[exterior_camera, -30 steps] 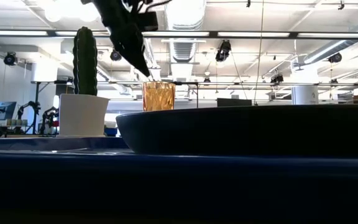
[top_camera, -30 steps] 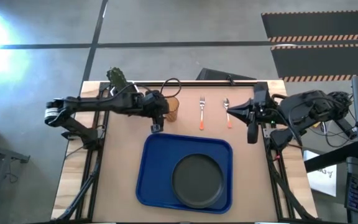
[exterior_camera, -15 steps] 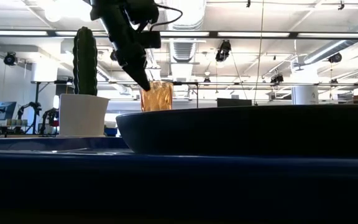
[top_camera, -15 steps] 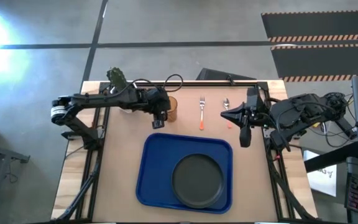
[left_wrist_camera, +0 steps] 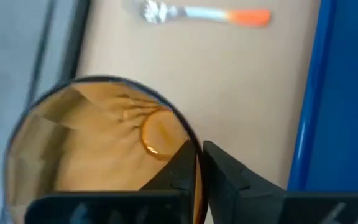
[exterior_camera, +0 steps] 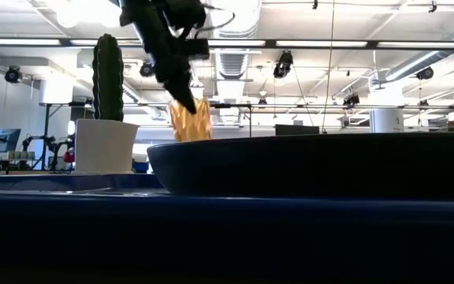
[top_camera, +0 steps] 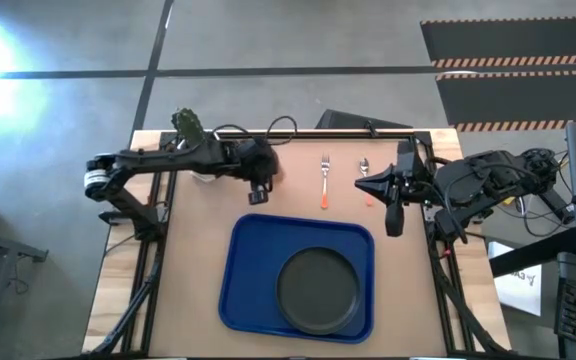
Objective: Pick and place plate/cup/fork/spoon on tray
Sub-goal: Put the brown cup on the blue serving tray to the left side of the black plate
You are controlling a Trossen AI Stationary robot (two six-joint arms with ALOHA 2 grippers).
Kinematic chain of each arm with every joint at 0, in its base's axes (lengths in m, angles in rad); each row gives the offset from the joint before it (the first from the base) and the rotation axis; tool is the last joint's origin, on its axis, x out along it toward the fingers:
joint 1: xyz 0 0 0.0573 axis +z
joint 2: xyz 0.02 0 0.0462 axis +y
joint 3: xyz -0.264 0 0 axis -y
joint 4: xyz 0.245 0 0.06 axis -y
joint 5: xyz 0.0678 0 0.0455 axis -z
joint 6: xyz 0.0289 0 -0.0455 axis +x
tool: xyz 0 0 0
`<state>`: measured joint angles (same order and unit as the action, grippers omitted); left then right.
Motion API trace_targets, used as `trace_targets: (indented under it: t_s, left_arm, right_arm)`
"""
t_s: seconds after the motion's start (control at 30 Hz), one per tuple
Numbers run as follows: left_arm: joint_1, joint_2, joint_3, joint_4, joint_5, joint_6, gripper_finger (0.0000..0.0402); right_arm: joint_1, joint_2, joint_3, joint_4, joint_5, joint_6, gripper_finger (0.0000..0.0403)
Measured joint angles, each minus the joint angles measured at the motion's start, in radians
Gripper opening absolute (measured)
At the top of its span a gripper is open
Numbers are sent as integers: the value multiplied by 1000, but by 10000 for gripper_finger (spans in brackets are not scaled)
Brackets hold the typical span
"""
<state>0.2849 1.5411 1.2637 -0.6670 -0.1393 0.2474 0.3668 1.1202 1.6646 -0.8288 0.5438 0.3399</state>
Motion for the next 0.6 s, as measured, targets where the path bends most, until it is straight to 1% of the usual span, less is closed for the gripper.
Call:
trace_targets:
  t_s: [0.07, 0.2, 0.33, 0.43, 0.5, 0.6]
  left_arm:
    - [-12, -23, 25, 2, -3, -1, 3]
    - [-46, -99, 97, -76, -2, -19, 2]
    - [-103, -199, 199, -273, -1, -90, 1]
    - [-191, -256, 241, -402, -1, -177, 1]
    - [-261, -285, 242, -445, -6, -235, 1]
    - [-377, -306, 223, -469, -42, -324, 1]
  right_arm:
    - [0, 0, 0, -1, 0, 0, 9]
    - [0, -2, 0, -4, 2, -2, 9]
    - [0, -7, 0, -7, 7, -13, 9]
    - [0, -15, 0, -7, 7, -32, 9]
    - [0, -20, 0, -6, 9, -44, 9]
    - [0, -22, 0, -3, 10, -50, 9]
